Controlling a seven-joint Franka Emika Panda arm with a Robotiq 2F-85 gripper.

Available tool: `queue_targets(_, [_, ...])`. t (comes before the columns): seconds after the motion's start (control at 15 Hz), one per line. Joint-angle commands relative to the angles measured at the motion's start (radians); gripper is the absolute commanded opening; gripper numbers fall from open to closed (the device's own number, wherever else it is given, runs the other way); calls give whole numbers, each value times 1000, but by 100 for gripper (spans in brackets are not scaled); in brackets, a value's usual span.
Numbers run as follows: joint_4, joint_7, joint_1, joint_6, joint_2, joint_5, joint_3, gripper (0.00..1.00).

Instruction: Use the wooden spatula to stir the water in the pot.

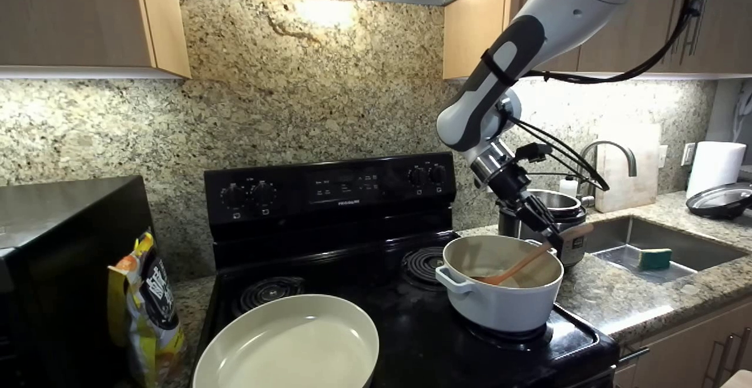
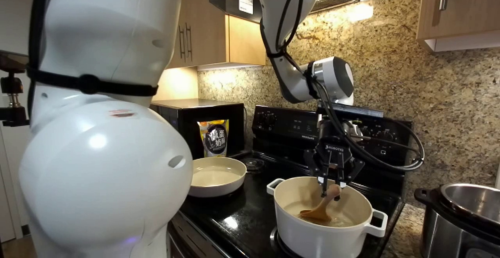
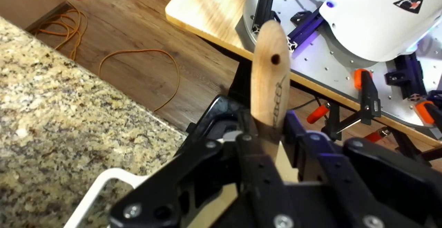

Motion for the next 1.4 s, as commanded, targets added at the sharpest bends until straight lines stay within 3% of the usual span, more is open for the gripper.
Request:
queue_targets(0.0, [25, -34, 8, 40, 24, 22, 14, 6])
queue_targets(0.53, [114, 69, -4, -19, 82, 24, -18, 6])
queue_targets(1.33, [1, 216, 2, -69, -24, 22, -47, 6])
